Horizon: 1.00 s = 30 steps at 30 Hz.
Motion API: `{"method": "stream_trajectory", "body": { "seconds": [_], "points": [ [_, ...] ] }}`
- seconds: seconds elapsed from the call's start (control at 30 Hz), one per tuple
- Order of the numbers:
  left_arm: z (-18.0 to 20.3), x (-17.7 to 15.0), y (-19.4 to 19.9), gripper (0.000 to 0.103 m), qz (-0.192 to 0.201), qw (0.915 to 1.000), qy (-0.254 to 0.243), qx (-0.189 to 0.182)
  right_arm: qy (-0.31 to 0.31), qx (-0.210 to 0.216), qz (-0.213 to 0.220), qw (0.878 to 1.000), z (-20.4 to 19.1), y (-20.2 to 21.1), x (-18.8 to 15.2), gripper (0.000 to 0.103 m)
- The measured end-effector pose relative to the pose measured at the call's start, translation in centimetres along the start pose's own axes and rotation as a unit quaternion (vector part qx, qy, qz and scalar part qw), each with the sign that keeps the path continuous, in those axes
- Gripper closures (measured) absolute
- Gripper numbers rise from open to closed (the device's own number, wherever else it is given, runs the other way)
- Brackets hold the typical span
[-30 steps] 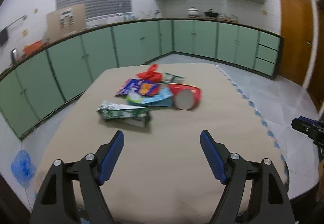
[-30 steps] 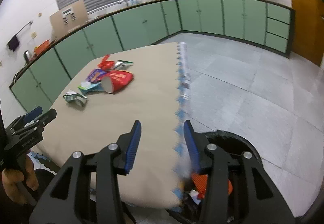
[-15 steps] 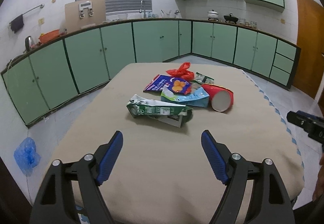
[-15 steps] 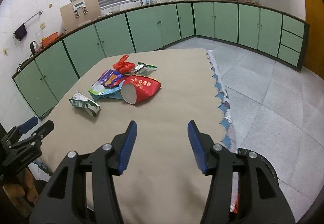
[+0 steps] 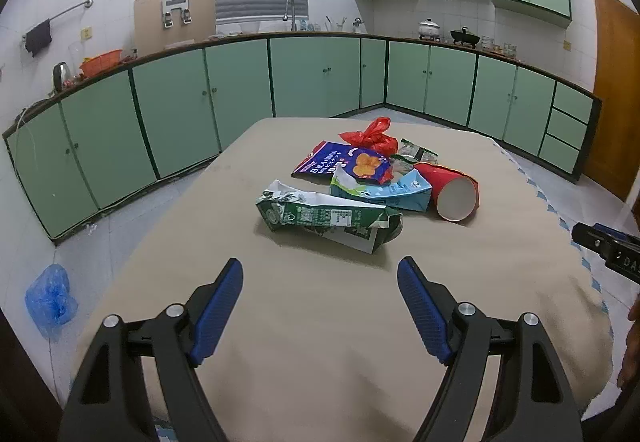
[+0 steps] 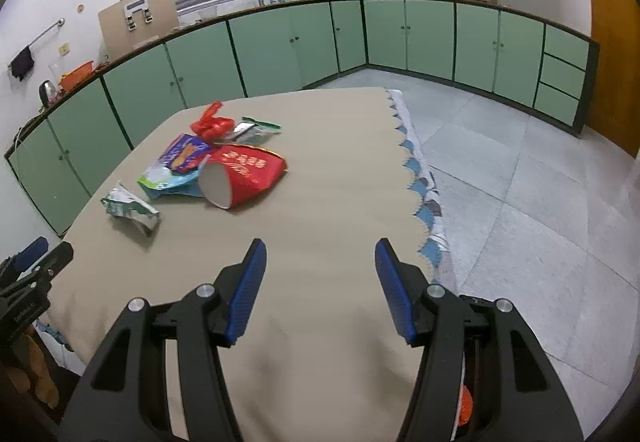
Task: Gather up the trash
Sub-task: 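Move both open tools back over the table toward the milk carton, then close the left tool on the end of the green-and-white milk carton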
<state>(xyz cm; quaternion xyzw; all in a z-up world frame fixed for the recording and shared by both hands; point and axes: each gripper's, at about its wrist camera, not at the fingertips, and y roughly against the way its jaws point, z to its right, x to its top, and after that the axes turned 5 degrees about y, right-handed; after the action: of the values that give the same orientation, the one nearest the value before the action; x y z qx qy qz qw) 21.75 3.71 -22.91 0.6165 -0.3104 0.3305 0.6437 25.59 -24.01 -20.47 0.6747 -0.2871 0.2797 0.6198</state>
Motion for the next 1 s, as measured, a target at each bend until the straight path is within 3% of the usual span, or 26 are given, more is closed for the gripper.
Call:
{"method": "stream_trajectory", "body": {
  "seconds": [0.4, 0.7, 1.0],
  "points": [
    [2.9, 0.1, -3.6, 0.025, -0.011, 0.9999, -0.003, 0.006, -0.012, 0.004, 0.001, 1.000, 2.3, -1.2, 0.2, 0.046],
    [5.1, 2.0, -7.4, 0.025, -0.012, 0.9998, 0.007, 0.014, -0.012, 0.011, -0.006, 1.000, 2.6, -2.0, 0.2, 0.046],
    [2.9, 1.9, -9.1, 0.028, -0.044, 0.9975, 0.036, 0.042, -0.003, 0.021, -0.012, 1.000, 1.6, -2.4, 0.4, 0.046]
  ]
}}
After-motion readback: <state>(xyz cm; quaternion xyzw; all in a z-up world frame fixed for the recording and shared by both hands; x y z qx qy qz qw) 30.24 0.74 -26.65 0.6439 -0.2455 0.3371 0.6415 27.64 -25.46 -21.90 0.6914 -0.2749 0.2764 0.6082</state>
